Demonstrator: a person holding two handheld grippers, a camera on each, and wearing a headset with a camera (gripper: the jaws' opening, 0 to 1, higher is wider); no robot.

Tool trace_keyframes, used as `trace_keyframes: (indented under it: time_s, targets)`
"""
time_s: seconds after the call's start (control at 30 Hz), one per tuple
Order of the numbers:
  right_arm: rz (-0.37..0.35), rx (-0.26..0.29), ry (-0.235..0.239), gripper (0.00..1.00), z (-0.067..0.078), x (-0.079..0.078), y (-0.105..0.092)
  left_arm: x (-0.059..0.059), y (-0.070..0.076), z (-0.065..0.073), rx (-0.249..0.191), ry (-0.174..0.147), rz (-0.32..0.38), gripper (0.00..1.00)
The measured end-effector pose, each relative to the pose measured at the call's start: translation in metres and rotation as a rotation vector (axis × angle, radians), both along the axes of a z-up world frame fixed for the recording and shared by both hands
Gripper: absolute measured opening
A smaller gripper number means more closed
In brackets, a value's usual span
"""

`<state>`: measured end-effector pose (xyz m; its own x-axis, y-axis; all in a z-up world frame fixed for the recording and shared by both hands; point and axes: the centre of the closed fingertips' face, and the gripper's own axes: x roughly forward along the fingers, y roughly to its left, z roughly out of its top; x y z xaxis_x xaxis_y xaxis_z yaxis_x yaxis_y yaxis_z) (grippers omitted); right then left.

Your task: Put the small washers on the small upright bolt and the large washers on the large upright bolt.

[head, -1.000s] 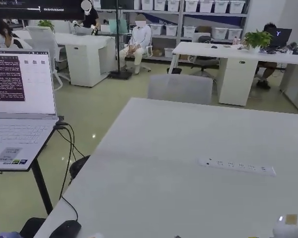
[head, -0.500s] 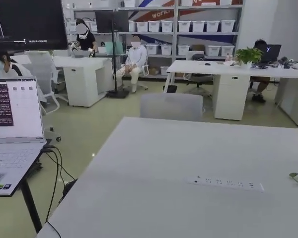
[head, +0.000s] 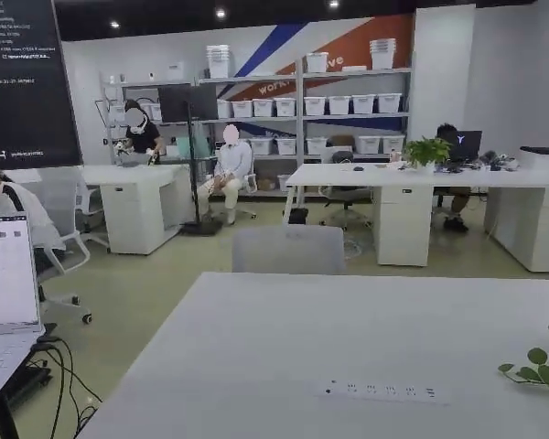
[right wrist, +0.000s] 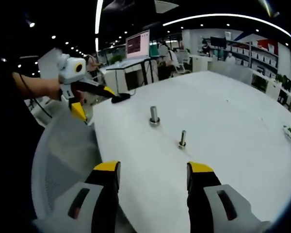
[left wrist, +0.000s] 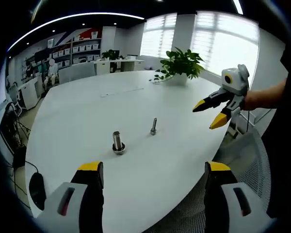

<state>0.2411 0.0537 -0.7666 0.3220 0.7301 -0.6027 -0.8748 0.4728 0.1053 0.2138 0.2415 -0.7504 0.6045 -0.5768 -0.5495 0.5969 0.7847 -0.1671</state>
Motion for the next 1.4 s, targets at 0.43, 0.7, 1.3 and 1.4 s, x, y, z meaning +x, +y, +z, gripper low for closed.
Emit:
trace_keyframes:
  time_s: [0.43,0.7,1.3,1.4]
  targets:
    - [-0.004,0.0,0.027,0.7,-0.012,-0.017,0.012,-0.003,0.014,-0.002,0.002,-0.007,0.002,0.88]
    - [-0.004,0.003,0.018,0.76,-0.012,-0.014,0.017,-0.003,0.019,-0.007,0.012,-0.012,-0.002,0.88]
    - [-0.004,0.017,0.047,0.89,-0.015,-0.014,0.023,-0.004,0.016,-0.016,0.005,0.005,-0.005,0.9]
    - [-0.021,0.034,0.052,0.9,-0.014,-0.012,0.02,-0.001,0.017,-0.015,0.003,0.004,-0.005,0.9]
